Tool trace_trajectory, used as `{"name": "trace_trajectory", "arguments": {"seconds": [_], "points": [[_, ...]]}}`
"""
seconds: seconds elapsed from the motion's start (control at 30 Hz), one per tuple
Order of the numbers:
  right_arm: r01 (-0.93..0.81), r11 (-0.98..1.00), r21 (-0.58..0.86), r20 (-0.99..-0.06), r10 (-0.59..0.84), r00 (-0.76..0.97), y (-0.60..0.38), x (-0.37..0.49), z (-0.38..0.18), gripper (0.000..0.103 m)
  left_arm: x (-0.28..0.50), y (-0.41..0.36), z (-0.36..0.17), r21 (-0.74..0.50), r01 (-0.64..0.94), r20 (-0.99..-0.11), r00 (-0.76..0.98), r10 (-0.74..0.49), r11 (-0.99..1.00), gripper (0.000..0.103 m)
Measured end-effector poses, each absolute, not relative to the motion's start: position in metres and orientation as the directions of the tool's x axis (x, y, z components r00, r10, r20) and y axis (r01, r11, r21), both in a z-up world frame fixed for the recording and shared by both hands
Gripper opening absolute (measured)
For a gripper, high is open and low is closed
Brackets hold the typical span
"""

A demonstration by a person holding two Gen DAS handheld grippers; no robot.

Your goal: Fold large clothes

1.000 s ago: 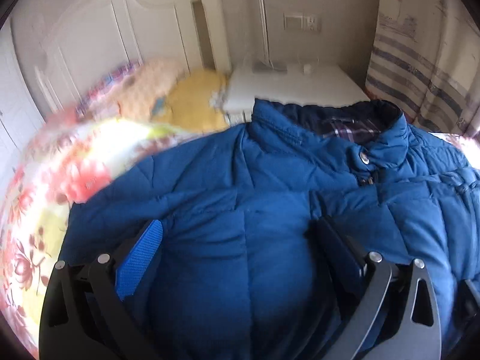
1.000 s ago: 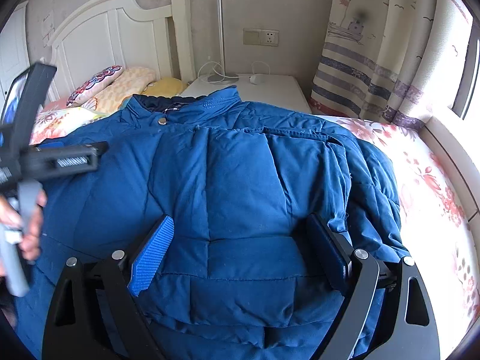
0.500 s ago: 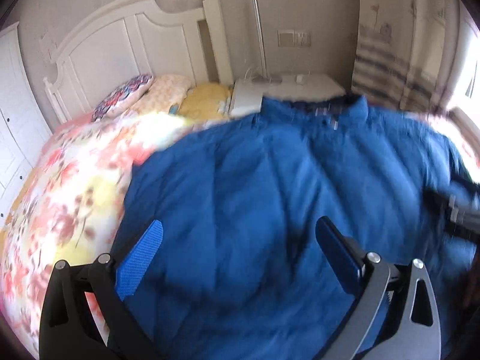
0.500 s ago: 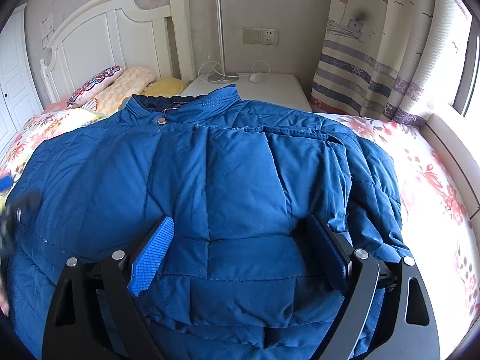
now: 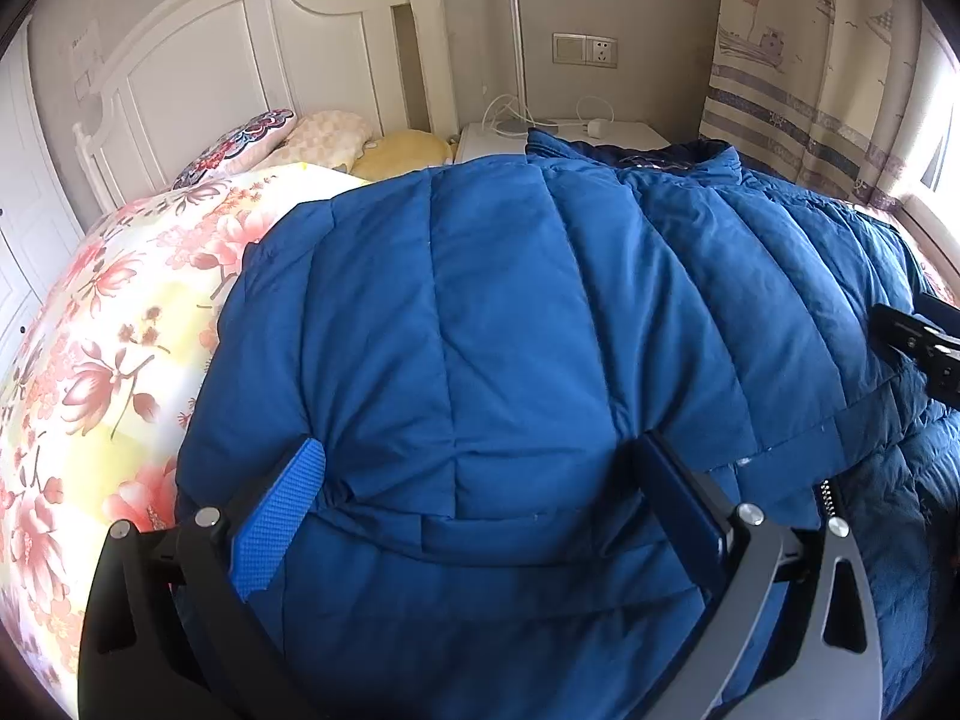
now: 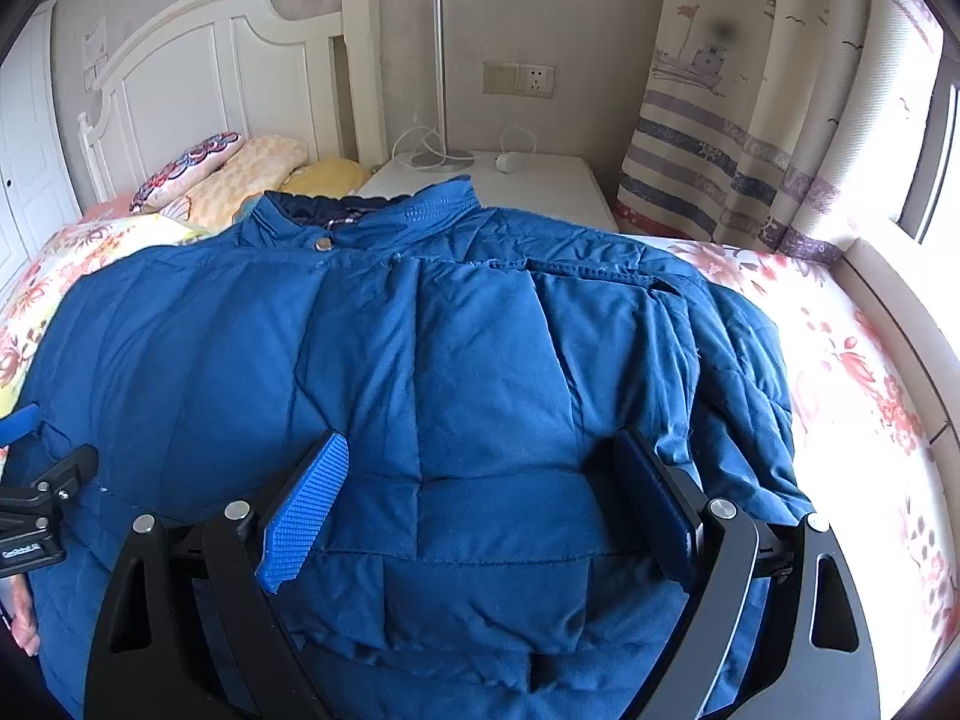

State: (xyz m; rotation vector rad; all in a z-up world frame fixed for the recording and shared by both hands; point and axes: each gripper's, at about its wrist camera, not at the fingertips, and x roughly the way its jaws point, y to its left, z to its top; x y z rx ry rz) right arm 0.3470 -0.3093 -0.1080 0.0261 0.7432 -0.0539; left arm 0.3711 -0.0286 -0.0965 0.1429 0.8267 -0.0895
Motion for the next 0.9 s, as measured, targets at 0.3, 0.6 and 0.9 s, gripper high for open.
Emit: {"name": "trace_trajectory", "arguments": {"seconds": [0.3, 0.6, 0.9], "points": [[-0.072, 0.989, -0.13, -0.729, -0.046, 0.683, -0.262, 0.314, -0.124, 0.099, 0.372, -0.028, -0.095, 0.09, 0.133, -0.739, 0.673, -0.023, 0.987, 0.101], [-0.026, 0.98, -0.196, -0.704, -0.121, 0.7, -0.253, 0.286, -0.109, 0.098, 0.372, -0.027, -0.098, 0.091, 0.128, -0.741, 0.671, -0.019, 0.988, 0.101], [-0.053, 0.999, -0.008, -0.78, 0.027, 0.625, -0.278, 0.27, -0.128, 0.099, 0.368, -0.032, -0.096, 0.131, 0.117, -0.736, 0.676, 0.018, 0.984, 0.101]]}}
